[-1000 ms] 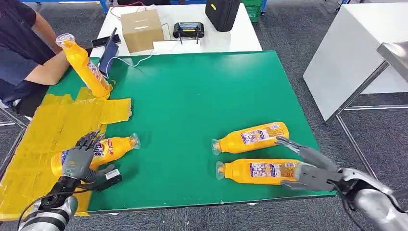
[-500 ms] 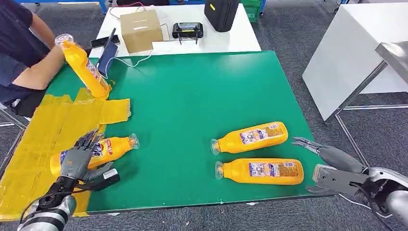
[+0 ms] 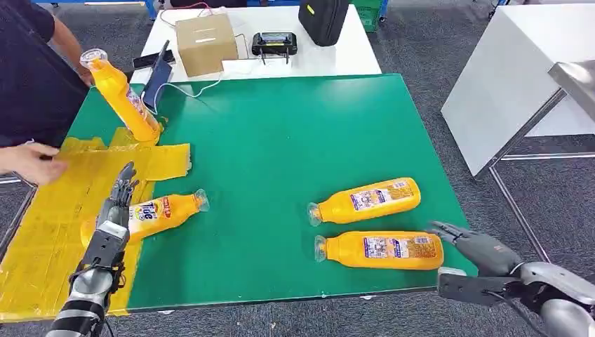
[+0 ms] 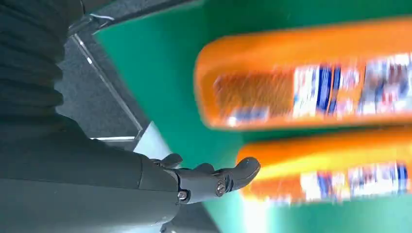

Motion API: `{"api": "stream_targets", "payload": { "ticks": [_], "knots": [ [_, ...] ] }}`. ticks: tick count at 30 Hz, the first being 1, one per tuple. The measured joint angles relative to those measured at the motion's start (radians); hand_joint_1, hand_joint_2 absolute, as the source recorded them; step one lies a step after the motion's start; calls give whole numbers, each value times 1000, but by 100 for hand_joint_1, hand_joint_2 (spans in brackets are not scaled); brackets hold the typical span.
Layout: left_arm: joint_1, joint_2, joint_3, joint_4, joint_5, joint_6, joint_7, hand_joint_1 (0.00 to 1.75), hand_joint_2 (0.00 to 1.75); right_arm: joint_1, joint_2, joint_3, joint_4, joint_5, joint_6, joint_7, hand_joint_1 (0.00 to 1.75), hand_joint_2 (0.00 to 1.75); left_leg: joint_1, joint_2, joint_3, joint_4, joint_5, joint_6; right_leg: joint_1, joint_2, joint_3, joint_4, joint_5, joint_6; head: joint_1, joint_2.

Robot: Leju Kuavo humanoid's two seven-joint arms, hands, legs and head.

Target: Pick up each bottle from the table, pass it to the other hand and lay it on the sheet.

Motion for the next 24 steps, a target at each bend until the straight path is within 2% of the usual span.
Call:
{"api": "stream_targets", "payload": {
  "ticks": [8, 15, 22, 23, 24],
  "knots": [
    [3, -50, -26, -88, 10, -29, 0, 0, 0, -117, 160, 128, 207, 123, -49, -40, 0, 175, 1, 5, 0, 0, 0, 0, 1, 3, -1, 0, 0, 0, 0, 0],
    [-3, -74, -26, -98, 15, -58, 0, 0, 0, -268, 327, 206, 433, 302, -168, -55, 0, 175, 2, 11, 6, 0, -1, -1, 2, 10, 1, 0, 1, -1, 0, 0],
    [-7, -90, -26, -98, 1, -77, 0, 0, 0, -353, 432, 239, 574, 370, -205, -50, 0, 175, 3, 16, 15, 0, -3, -4, 3, 14, 8, 0, 0, -2, 0, 0],
    [-8, -92, -26, -98, 1, -77, 0, 0, 0, -360, 439, 242, 585, 372, -205, -50, 168, 175, 4, 16, 17, 0, -4, -4, 3, 14, 10, 0, 0, -2, 0, 0],
    [-8, -93, -26, -98, 1, -77, 0, 0, 0, -366, 446, 243, 595, 373, -205, -50, 175, 175, 4, 16, 18, 0, -4, -4, 3, 14, 11, 0, 0, -2, 1, 0]
  ]
}}
